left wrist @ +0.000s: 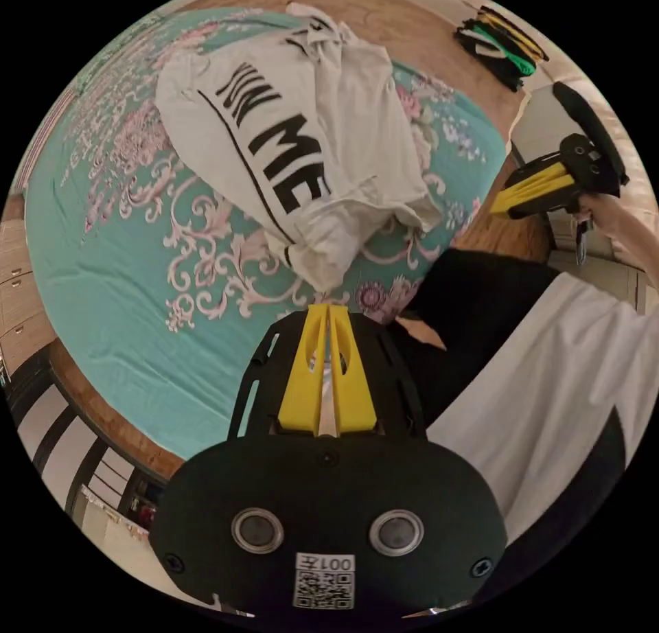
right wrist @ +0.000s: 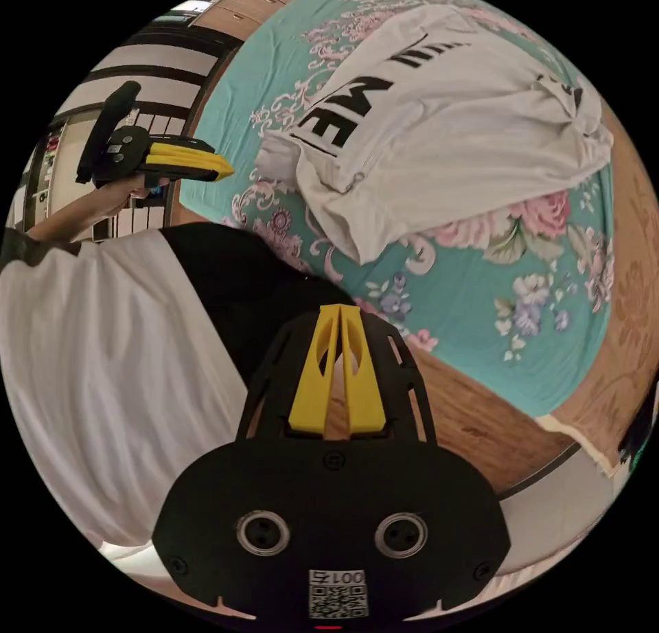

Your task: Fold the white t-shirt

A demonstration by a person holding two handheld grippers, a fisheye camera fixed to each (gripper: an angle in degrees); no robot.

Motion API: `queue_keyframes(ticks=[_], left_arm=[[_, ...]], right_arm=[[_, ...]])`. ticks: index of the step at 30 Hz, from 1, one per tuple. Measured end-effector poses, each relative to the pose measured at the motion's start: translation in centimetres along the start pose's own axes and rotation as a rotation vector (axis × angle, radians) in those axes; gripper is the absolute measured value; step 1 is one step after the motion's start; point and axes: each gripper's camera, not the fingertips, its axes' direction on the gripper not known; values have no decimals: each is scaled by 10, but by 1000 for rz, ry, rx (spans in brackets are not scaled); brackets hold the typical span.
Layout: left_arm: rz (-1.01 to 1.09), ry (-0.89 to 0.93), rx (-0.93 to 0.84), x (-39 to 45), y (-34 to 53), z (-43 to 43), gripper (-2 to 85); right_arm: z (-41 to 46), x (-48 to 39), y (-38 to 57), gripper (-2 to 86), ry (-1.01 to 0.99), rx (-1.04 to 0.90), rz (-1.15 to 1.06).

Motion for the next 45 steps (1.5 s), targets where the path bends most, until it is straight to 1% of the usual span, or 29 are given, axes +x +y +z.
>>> queue_keyframes(ticks=[1,4,6,8,10,11,12,14,15,16,17,18,20,22,24,26,27,28,29,30,31,35,38,40,42,43,45], left_arm=[[0,-4,-27,1,8,5,-10],[-8,-15,-33,-4,17,-1,-9],[9,16,13,-5,14,-14,-9],[65,38,65,4,3,-28,-7],[161,13,116,31,-25,-40,-1],[176,8,122,39,-33,-41,3],[198,13,128,57,-53,-41,18],[203,46,141,83,-85,-35,66],[190,72,161,100,-106,-29,118],[183,97,171,115,-128,-20,146],[163,98,167,122,-140,-14,160],[101,93,144,134,-161,0,161],[1,48,89,149,-186,21,150],[-147,-33,15,163,-206,50,125],[-186,-116,-17,175,-213,61,113],[-230,-126,-39,181,-213,64,81],[-269,-139,-15,183,-207,61,31],[-283,-172,12,184,-197,57,2],[-268,-148,17,184,-193,56,-1],[-258,-77,25,181,-184,55,-5],[-260,-34,65,176,-172,51,-7],[-307,47,197,156,-130,31,-9],[-339,155,301,139,-97,14,-10],[-327,271,363,129,-77,3,-10],[-300,329,382,124,-67,0,-10],[-287,343,386,120,-62,-2,-10],[-245,368,389,117,-58,-3,-10]], right_arm=[[9,-2,8,8,-17,-22,35],[6,4,21,7,-12,9,168],[-7,17,25,8,24,64,275],[-30,38,27,10,44,185,382],[-45,59,28,13,38,286,431],[-52,76,26,16,37,328,450],[-54,86,25,19,37,342,452],[-62,132,11,37,46,368,411],[-63,146,6,43,53,368,394],[-66,174,-7,59,71,373,352],[-67,202,-22,69,81,379,297],[-67,218,-30,72,78,377,274],[-63,277,-66,83,0,364,210],[-56,311,-92,90,-17,342,155],[-49,337,-115,100,-11,334,96],[-34,368,-137,106,19,312,76],[-31,375,-141,102,14,312,75],[-24,387,-146,85,-11,324,74],[-19,397,-149,59,-50,351,74],[-18,401,-149,50,-72,372,66],[-16,410,-148,32,-103,409,58],[-12,442,-125,13,-165,487,87],[-14,447,-82,12,-158,584,104],[-5,445,-60,15,-156,581,115],[13,443,-42,22,-165,558,116],[29,442,-31,30,-180,557,118],[57,444,-16,49,-284,560,141]])
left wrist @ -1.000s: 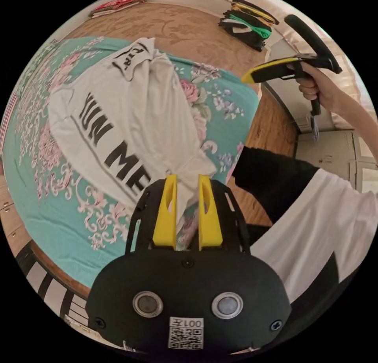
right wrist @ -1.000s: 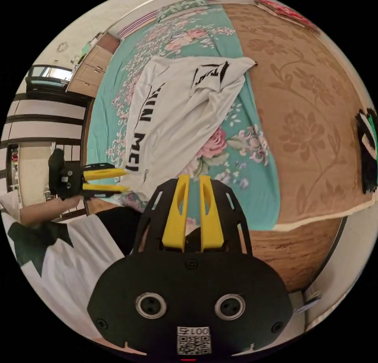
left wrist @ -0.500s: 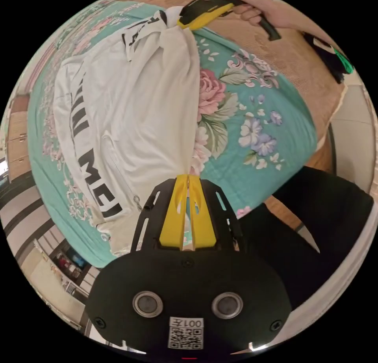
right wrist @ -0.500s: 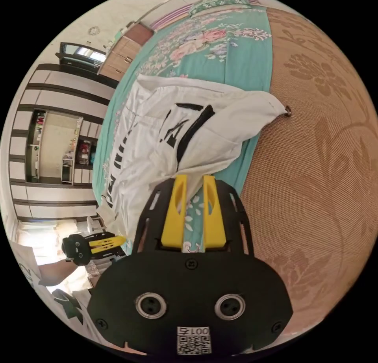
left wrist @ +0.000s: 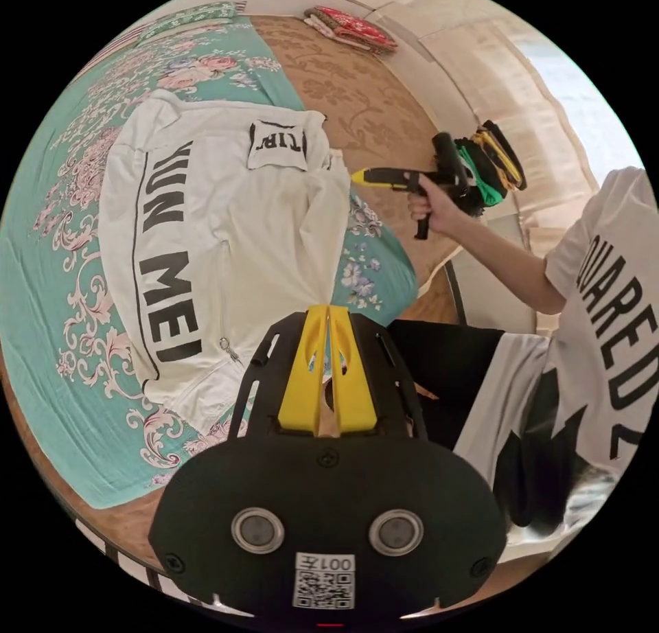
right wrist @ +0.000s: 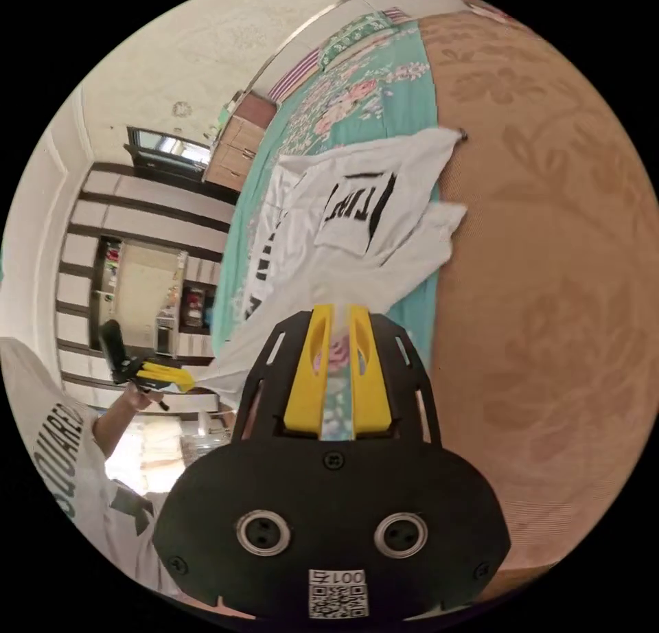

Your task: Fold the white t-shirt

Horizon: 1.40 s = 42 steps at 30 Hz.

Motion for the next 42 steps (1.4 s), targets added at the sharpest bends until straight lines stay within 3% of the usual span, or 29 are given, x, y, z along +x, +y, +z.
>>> queue_keyframes(ticks=[2,8,16,24,29,31,36,42], left_arm=[[38,18,-6,-1,2,-4,-10],[125,46,-24,-1,11,-6,-10],[107,101,10,-6,29,5,-10],[48,110,11,5,23,40,-9],[21,51,-75,28,2,84,-9],[29,-2,-135,39,-9,110,-9],[83,-67,-205,64,-31,134,-9],[129,-118,-249,79,-56,138,-10]], right_arm=[[23,19,33,76,-175,18,100],[58,64,70,106,-369,230,329],[54,122,35,7,-663,436,296],[-55,73,83,-4,-189,411,176],[-103,53,116,5,229,324,179],[-110,64,126,7,303,300,247],[-129,65,156,8,197,346,410],[-174,33,175,10,490,349,460]])
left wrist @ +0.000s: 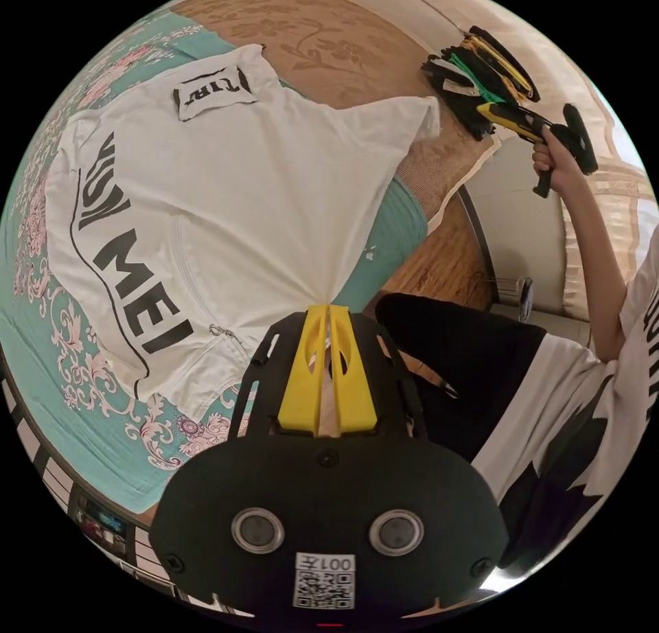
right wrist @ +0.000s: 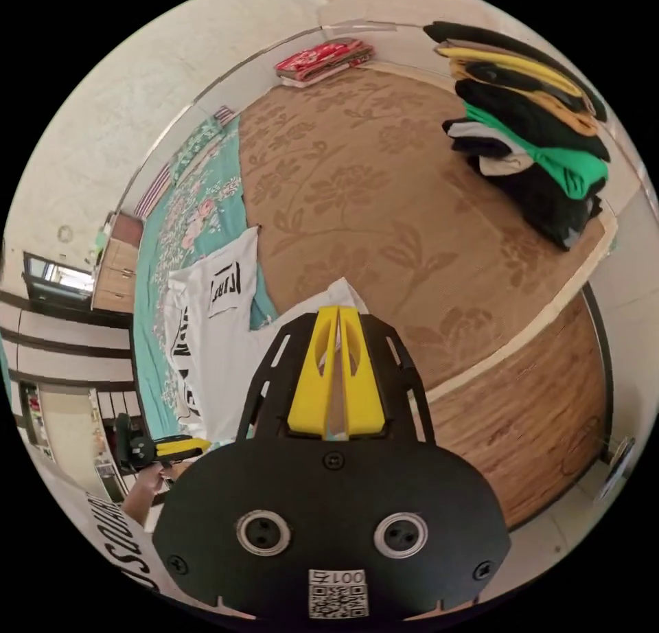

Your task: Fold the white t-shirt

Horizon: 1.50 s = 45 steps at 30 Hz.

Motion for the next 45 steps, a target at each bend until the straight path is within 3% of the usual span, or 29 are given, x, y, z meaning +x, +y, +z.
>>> queue_keyframes(ticks=[3,5,11,15,18,23,29,34,37,40,45], left_arm=[[-42,21,-17,-4,-19,6,-10],[-76,11,-43,-6,-31,10,-9],[-59,-19,-113,5,-61,25,-9],[-44,-34,-154,18,-79,33,-9],[-29,-48,-184,28,-92,36,-8],[27,-128,-194,46,-109,32,8],[205,-275,34,103,-177,-8,51],[444,-330,160,150,-274,4,60],[557,-282,101,167,-323,29,54],[691,-174,-40,186,-355,63,54],[780,-243,-137,205,-371,77,19]], right_arm=[[33,6,-38,20,-142,-30,-148],[70,14,-59,41,-197,-188,-242],[113,18,-59,145,0,-329,-535],[133,13,-63,122,-99,-412,-646],[126,3,-59,48,-6,-428,-753],[54,15,-60,21,-91,-516,-586],[37,64,-39,11,-236,-624,-356],[43,97,-14,10,-310,-551,-210],[27,93,1,14,-337,-515,-199],[4,82,14,29,-212,-497,-234],[-21,44,33,78,-138,-463,-369]])
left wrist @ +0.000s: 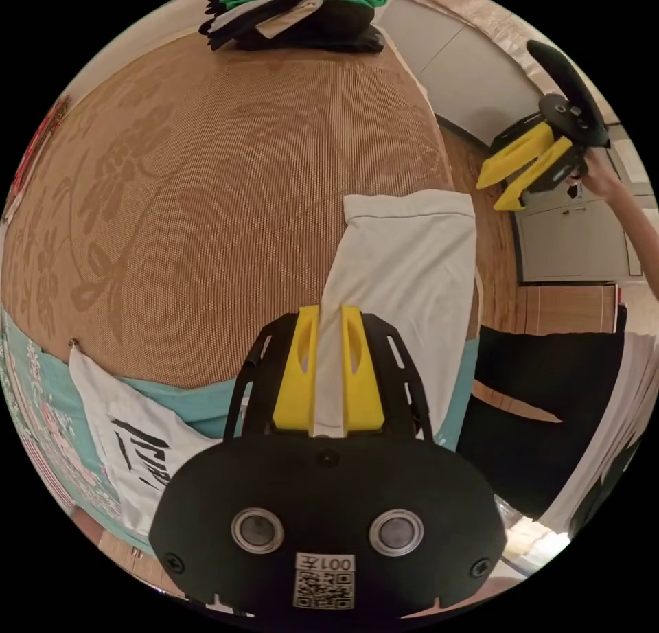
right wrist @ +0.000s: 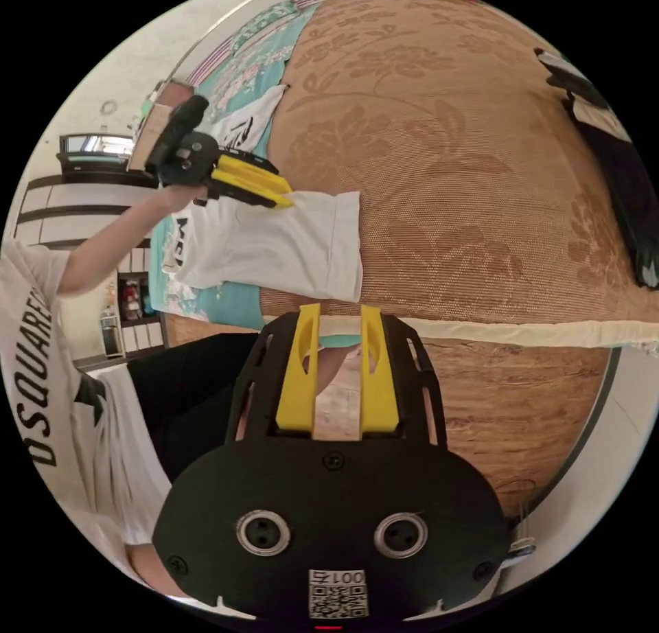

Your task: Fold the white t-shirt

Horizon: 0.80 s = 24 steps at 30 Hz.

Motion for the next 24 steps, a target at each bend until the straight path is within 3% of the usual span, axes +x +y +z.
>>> queue_keyframes(ticks=[7,11,17,21,24], left_arm=[[1,-131,56,10,-3,-21,-9],[-33,-204,80,10,-7,-25,-9],[-144,-214,25,8,-8,1,1],[-357,-261,17,18,26,-8,30],[-543,-217,113,41,85,-27,30]], right_arm=[[30,-67,-7,38,277,14,-31],[4,-87,0,23,321,136,23],[-1,-88,-3,11,196,86,125],[-28,-121,4,8,509,94,160],[-48,-180,-9,7,683,175,-35]])
